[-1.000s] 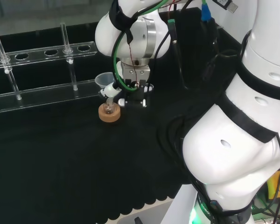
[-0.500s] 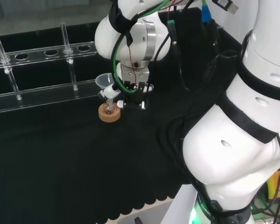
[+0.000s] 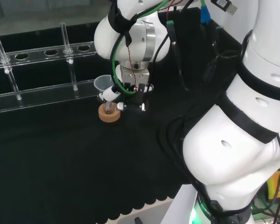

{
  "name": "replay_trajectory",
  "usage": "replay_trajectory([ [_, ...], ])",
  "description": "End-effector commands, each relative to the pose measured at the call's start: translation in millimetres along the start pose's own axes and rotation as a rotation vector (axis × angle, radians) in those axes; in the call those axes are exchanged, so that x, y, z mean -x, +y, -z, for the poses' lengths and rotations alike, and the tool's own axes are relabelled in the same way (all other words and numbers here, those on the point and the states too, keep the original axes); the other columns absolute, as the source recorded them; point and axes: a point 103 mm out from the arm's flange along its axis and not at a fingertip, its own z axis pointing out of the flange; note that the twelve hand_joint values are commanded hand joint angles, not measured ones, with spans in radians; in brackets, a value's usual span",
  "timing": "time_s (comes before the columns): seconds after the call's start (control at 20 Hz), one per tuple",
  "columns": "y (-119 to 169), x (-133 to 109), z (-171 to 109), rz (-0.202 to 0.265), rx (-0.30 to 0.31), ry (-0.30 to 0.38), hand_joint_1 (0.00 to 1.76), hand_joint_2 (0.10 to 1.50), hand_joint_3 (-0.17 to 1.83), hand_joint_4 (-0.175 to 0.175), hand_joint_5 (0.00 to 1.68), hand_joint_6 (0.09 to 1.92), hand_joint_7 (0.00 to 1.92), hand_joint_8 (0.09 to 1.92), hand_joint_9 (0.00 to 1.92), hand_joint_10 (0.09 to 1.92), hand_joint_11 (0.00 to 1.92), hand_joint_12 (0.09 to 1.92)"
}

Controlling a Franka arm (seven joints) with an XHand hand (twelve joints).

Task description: Place the funnel on the round-bottom flask.

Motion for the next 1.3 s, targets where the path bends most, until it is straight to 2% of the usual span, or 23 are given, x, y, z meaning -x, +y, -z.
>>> replay_trajectory([
  [0.05,0.7,2.8,-0.8,0.012,-0.011,-0.001,0.61,0.52,0.5,-0.013,0.6,0.24,0.97,0.24,0.97,0.19,0.0,1.34],
  [0.6,3.3,5.9,2.0,0.02,-0.034,0.012,0.51,0.55,0.35,-0.032,0.52,0.11,0.83,0.23,0.89,0.19,0.0,1.31],
  [0.75,1.5,3.6,3.1,0.031,-0.042,0.004,0.48,0.56,0.31,-0.037,0.43,0.09,0.74,0.22,0.82,0.19,0.0,1.29],
  [0.9,2.1,4.7,4.9,0.058,-0.069,-0.007,0.45,0.59,0.21,-0.039,0.3,0.09,0.56,0.29,0.66,0.27,0.0,1.23],
  [1.1,3.3,5.2,5.3,0.078,-0.091,-0.032,0.42,0.61,0.1,-0.038,0.08,0.09,0.26,0.45,0.34,0.55,0.0,1.14],
  [1.2,2.4,2.1,5.2,0.099,-0.122,-0.064,0.39,0.6,0.07,-0.035,0.02,0.09,0.11,0.5,0.16,0.66,0.0,1.05],
  [1.3,0.2,0.4,8.6,0.119,-0.142,-0.063,0.36,0.59,0.04,-0.033,0.0,0.09,0.03,0.38,0.04,0.61,0.0,0.93],
])
